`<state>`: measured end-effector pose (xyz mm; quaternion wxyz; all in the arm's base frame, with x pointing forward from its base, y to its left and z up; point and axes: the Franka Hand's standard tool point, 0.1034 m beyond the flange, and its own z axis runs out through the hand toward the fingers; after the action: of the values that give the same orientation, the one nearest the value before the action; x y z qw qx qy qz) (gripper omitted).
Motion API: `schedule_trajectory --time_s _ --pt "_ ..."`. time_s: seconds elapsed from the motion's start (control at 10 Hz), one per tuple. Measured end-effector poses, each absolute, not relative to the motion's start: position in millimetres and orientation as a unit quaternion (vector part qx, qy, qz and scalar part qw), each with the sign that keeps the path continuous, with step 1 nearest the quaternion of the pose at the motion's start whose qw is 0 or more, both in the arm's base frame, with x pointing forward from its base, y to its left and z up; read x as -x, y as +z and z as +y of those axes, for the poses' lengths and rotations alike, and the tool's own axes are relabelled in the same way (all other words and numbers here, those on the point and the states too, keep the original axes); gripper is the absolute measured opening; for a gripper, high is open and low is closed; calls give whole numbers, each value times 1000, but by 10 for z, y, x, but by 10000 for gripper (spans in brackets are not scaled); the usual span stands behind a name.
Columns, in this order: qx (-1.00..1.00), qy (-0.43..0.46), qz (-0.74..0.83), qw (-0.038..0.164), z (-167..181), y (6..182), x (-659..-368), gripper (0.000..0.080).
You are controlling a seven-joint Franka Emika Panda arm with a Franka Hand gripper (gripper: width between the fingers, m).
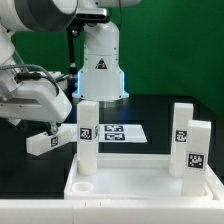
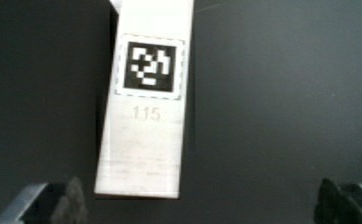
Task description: Assemble desk
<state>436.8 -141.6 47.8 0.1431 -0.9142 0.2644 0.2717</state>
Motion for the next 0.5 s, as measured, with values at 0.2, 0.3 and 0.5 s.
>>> schedule_trajectory --time_s 0.2,0.3,0.5 --pt "869 372 269 183 -1489 356 -4315 648" --pt "862 393 257 190 -1534 297 -4333 648" --pt "851 420 243 202 -1482 302 -4293 648"
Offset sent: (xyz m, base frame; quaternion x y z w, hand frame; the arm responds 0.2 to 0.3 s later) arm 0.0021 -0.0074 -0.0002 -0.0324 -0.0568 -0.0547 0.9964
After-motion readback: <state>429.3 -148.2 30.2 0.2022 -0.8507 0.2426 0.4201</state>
